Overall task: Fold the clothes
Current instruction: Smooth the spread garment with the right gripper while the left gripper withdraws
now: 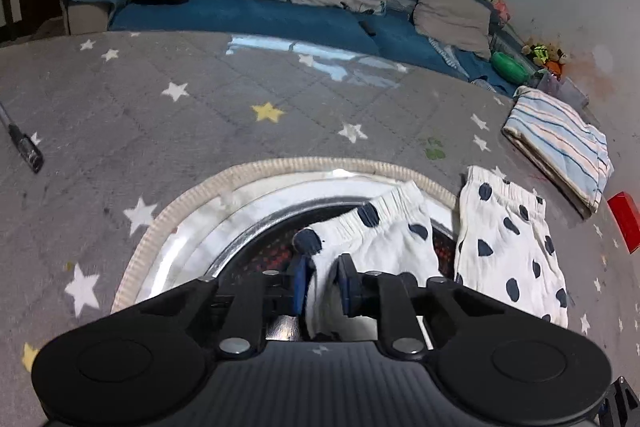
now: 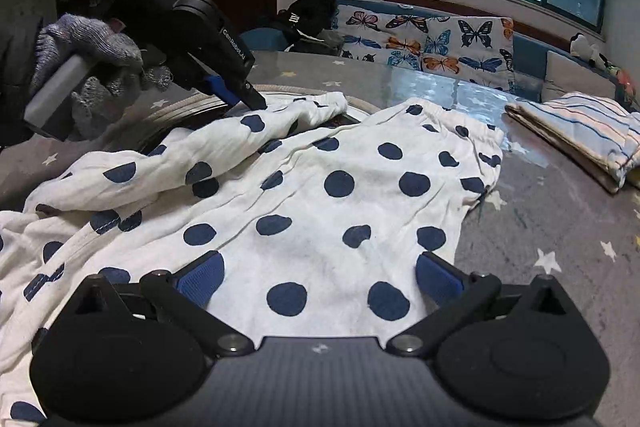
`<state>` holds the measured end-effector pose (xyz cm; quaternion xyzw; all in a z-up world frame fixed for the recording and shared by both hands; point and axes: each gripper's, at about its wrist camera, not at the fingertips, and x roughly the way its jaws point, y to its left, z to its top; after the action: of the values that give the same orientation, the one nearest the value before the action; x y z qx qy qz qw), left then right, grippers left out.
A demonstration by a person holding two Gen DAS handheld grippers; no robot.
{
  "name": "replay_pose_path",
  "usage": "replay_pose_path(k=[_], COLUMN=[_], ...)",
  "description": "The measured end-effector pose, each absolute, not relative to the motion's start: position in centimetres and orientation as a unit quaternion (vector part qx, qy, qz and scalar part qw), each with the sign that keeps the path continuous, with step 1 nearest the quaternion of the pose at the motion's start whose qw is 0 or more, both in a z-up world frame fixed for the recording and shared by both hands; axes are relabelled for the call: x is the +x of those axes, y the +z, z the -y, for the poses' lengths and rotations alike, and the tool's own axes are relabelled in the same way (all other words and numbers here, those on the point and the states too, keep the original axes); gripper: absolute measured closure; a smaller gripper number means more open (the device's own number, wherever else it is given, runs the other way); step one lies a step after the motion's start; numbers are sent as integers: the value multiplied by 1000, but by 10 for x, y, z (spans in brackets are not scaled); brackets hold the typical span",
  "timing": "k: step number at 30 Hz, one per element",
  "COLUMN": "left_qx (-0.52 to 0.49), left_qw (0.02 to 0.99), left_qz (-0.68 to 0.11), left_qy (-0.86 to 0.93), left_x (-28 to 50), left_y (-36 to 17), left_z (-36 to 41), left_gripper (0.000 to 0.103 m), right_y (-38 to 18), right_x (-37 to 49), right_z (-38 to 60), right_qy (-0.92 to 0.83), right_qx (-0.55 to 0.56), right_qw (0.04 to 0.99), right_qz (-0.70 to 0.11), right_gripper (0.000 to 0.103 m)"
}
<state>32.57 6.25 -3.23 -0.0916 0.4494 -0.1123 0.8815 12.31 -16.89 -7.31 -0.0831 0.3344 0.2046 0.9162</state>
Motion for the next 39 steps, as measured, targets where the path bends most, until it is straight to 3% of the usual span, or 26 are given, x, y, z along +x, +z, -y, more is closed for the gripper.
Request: replay_pose_path(k=[7,15,25,29,39], left_qx=[-58,5,72,41,31], left_qw=[921,937,912,916,922], left_qz=[-377,-348,-394,-389,-386], left_qy=[-79,20,89,95,-18], left_x=[328,344,352,349,342], left_y=[-2,9,-36,-30,-17], left_z=[-84,-139,-175,-179,-131], left_gripper=[95,95,91,82,83], right_y=[-73,-74,-74,-74,-74], right_x=[125,126,125,126,127], right_z=[170,171,171,171,171], right_qy=[206,206,206,205,205], right_qx=[-82,-82,-83,-84,-84], right_qw=[916,916,916,916,916], right_qz=[-335,-335,-335,-335,-335], right_gripper=[0,0,0,0,0])
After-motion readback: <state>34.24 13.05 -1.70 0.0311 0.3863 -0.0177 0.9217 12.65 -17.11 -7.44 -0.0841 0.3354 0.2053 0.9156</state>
